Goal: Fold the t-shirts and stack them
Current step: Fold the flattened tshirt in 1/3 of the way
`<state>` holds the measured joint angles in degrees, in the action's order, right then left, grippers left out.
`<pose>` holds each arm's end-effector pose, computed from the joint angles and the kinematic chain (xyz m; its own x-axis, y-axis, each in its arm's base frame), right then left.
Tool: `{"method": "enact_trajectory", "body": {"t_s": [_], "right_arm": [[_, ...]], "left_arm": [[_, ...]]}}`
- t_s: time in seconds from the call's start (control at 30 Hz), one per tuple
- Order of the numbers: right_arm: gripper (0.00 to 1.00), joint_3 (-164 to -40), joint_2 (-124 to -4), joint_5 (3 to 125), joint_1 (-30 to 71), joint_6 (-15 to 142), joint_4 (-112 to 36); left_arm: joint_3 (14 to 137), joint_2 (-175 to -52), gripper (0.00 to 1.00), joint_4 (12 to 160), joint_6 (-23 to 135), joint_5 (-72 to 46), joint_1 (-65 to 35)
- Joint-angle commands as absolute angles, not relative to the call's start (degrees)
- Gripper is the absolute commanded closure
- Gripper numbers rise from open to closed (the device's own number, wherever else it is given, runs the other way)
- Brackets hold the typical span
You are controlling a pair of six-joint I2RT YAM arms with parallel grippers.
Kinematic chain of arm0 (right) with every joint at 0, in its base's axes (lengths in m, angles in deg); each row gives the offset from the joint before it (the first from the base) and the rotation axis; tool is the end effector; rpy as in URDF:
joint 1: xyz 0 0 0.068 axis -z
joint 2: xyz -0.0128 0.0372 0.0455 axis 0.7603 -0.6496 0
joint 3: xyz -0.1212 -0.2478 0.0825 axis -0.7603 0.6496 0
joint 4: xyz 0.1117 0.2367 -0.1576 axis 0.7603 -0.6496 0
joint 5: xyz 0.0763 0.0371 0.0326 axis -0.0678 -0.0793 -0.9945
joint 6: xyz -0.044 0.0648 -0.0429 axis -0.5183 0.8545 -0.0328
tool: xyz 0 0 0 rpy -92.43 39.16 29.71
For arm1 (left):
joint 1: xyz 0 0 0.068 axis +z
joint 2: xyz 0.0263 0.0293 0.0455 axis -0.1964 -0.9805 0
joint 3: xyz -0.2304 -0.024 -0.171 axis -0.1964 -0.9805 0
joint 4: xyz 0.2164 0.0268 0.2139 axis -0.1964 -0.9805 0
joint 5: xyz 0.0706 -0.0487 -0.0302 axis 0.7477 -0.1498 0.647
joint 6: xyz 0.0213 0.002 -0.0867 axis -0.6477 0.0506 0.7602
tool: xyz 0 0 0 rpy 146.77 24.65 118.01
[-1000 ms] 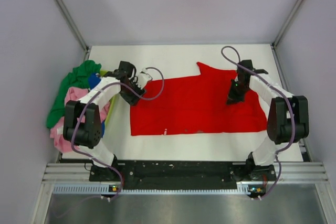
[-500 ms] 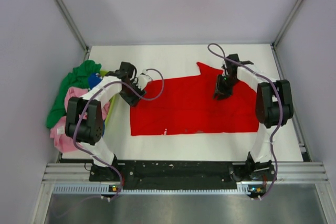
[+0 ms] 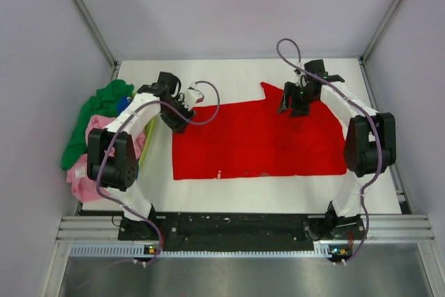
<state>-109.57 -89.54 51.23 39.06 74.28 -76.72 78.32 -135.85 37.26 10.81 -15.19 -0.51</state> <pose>0.4471 0.1105 0.1878 -0.9319 0.1194 -0.3424 -0.0448 0.8991 0.4355 0.3918 -0.0973 0.1876 -0.6143 0.6904 -0.3820 0.7334 0.6782 0.0466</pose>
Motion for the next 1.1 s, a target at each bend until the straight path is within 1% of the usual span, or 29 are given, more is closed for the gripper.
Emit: {"method": "enact_trajectory", "body": {"t_s": [0.0, 0.1, 0.2, 0.3, 0.37, 0.47, 0.53, 0.63, 0.7, 0.77, 0.9, 1.0, 1.07], "right_arm": [[0.43, -107.82, -85.67, 59.17, 47.9, 74.96, -77.59], [0.44, -112.03, -89.53, 63.64, 48.97, 72.24, -80.13], [0.46, -116.16, -93.66, 63.48, 48.96, 71.18, -81.11], [0.5, -118.72, -96.83, 62.08, 48.96, 71.53, -81.55], [0.53, -119.07, -97.8, 60.85, 48.7, 71.79, -81.99], [0.54, -118.11, -98.42, 63.03, 47.47, 71.62, -83.3], [0.55, -117.49, -98.51, 65.93, 46.86, 71.36, -84.71], [0.57, -116.35, -97.9, 68.92, 46.5, 71.01, -85.85], [0.6, -115.3, -97.37, 70.77, 46.59, 71.18, -86.29], [0.66, -114.42, -96.93, 71.13, 46.5, 71.09, -86.29], [0.84, -113.28, -96.58, 70.25, 46.5, 71.0, -86.29], [0.93, -112.84, -95.79, 69.98, 46.5, 71.36, -86.21], [0.97, -112.83, -95.09, 69.81, 46.5, 71.44, -86.21]], "left_arm": [[86.94, -138.15, 0.43, 33.3, 9.5, -22.9, -4.3], [93.7, -141.84, 0.43, 31.89, 8.45, -23.0, -11.41], [100.91, -147.98, 0.43, 31.97, 7.13, -25.27, -18.88], [107.78, -153.61, 0.43, 34.77, 7.91, -32.99, -24.08], [110.59, -156.42, 0.43, 40.21, 10.8, -38.09, -25.75], [111.57, -159.68, 0.41, 50.66, 19.32, -43.99, -27.16], [112.71, -161.96, 0.4, 55.68, 24.07, -44.35, -28.13], [116.66, -165.75, 0.39, 57.37, 27.07, -43.57, -30.06], [117.2, -168.12, 0.37, 59.47, 29.79, -42.6, -30.77], [117.46, -170.14, 0.35, 62.03, 32.86, -43.12, -31.21], [121.14, -175.23, 0.34, 64.41, 38.05, -42.07, -31.47], [124.49, -178.49, 0.33, 64.14, 40.34, -40.14, -31.47], [125.81, -179.99, 0.33, 64.14, 40.53, -40.48, -31.56]]}}
